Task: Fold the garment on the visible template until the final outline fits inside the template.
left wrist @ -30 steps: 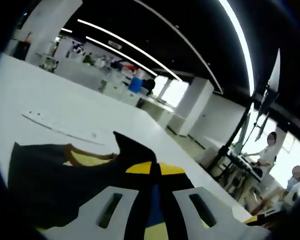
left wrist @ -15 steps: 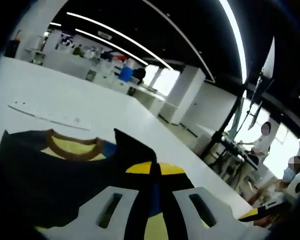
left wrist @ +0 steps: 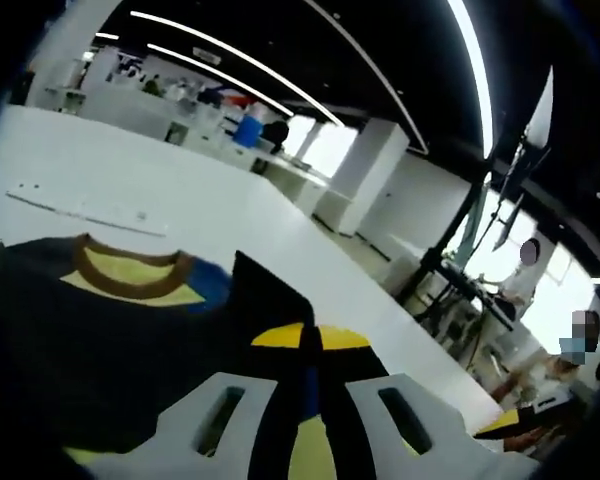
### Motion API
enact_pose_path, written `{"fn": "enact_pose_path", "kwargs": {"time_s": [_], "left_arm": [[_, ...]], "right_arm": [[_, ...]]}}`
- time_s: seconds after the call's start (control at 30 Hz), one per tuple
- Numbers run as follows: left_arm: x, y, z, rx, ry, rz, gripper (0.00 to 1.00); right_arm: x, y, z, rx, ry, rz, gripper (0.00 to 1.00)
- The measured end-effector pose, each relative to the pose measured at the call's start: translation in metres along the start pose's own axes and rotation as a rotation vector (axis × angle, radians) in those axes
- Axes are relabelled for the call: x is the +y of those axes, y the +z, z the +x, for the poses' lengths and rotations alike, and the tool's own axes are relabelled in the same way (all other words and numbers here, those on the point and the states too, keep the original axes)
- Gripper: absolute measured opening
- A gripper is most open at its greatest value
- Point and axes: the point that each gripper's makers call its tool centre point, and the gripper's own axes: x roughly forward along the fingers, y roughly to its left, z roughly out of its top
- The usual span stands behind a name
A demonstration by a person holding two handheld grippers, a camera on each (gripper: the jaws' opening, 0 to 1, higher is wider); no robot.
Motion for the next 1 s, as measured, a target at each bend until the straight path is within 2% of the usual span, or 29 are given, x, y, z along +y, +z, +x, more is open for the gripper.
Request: {"fn": "enact_pose_path", "kwargs": {"time_s": [0.23, 0.33, 0.43, 0.53, 0.6, 0.67, 0.73, 0.77, 0.87, 0.9, 1.0], "left_arm": [[0.003, -0.017, 0.008, 0.053, 0.007, 0.028, 0.01], [0.004, -0.024, 0.013, 0.071, -0.002, 0.024, 0.01], [0.001, -0.028, 0.013, 0.093, -0.021, 0.068, 0.05], [0.001, -0.025, 0.008, 0.090, -0.017, 0.141, 0.19], [0.001, -0.023, 0.004, 0.089, -0.019, 0.155, 0.30], [0.002, -0.019, -0.001, 0.085, -0.021, 0.208, 0.37], [0.003, -0.020, -0.006, 0.106, -0.025, 0.255, 0.42], [0.003, -0.019, -0.008, 0.104, -0.024, 0.259, 0.44], [0.006, -0.017, -0.017, 0.099, -0.019, 0.256, 0.59], [0.007, -0.017, -0.021, 0.106, -0.020, 0.282, 0.62], [0.008, -0.013, -0.032, 0.109, -0.026, 0.319, 0.67]], "right_arm": [[-0.002, -0.003, -0.001, 0.003, -0.010, 0.009, 0.97], [0.004, -0.002, 0.002, -0.003, 0.005, 0.013, 0.97], [0.009, -0.003, 0.006, 0.000, 0.015, 0.009, 0.98], [0.011, -0.003, 0.008, 0.002, 0.024, 0.005, 0.98], [0.012, -0.003, 0.008, 0.002, 0.026, 0.003, 0.98], [0.013, -0.002, 0.008, 0.002, 0.029, -0.001, 0.98], [0.014, -0.002, 0.008, 0.003, 0.033, -0.003, 0.98], [0.014, -0.002, 0.008, 0.004, 0.035, -0.007, 0.98], [0.015, -0.002, 0.009, 0.011, 0.040, -0.014, 0.99], [0.015, -0.003, 0.009, 0.016, 0.043, -0.019, 0.99], [0.016, -0.002, 0.009, 0.027, 0.049, -0.033, 0.99]]}}
